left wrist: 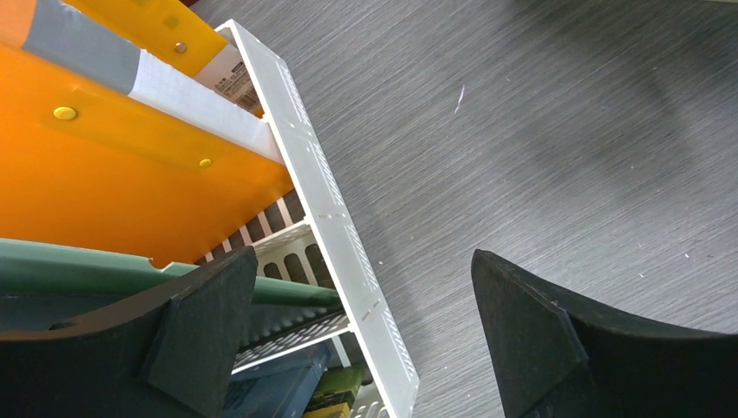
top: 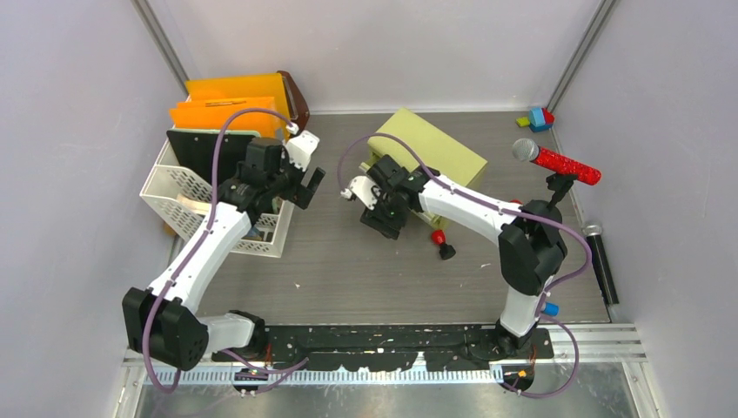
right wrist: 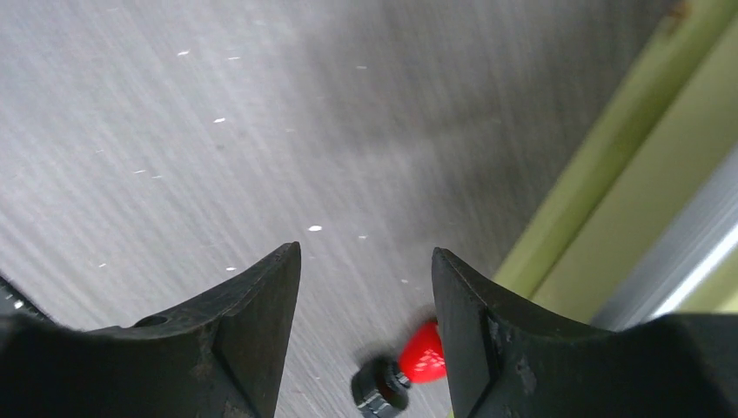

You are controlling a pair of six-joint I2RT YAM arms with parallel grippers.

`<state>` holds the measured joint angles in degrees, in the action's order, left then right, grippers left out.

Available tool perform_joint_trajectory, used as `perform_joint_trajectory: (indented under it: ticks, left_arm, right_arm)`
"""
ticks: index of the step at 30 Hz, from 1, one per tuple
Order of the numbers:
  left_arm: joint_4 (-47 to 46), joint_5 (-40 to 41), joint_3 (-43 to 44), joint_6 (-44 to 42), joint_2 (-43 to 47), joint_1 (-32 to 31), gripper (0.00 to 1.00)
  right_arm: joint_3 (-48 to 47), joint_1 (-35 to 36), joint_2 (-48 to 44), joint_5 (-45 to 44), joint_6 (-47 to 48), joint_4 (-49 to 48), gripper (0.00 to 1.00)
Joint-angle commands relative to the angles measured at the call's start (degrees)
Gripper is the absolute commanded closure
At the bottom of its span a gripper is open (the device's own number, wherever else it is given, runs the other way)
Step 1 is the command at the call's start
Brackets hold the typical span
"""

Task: Organize the desk
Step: Close the drawer in the storage box, then open the drawer in the storage box.

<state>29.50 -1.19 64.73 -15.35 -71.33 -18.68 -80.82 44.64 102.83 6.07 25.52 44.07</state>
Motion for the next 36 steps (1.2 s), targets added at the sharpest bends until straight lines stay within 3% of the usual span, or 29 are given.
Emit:
perform_joint_trajectory:
  ticks: [1, 14, 22, 25, 29, 36]
  left_arm:
    - [-2.7, -1.3, -0.6, 0.7, 2.7, 0.3, 0.03]
    - [-4.7, -8.1, -3.0, 0.9, 2.6, 0.3, 0.02]
    - [-12.4, -21.3, -5.1, 14.6, -5.4, 0.3, 0.01]
    - [-21.2, -30.8, -7.1, 24.6, -9.6, 0.3, 0.00]
    - [-44.8, -42.4, -11.0, 43.3, -17.7, 0.2, 0.00]
    - [-77.7, -43.1, -11.5, 67.1, -33.5, -0.6, 0.01]
  right_arm:
    - [-3.5, -2.8, 0.5, -9.0, -2.0, -0.8, 0.37]
    - [-4.0, -6.7, -1.9, -10.1, -1.3, 1.8, 0.36]
    - [-5.1, -6.7, -7.8, -3.4, -0.7, 5.5, 0.32]
    - [-6.1, -6.7, -11.4, -2.1, -0.5, 6.3, 0.29]
    - [-6.8, -7.0, -15.8, -3.3, -0.3, 6.0, 0.26]
    - [-7.6, -12.7, -17.5, -5.6, -2.0, 4.1, 0.25]
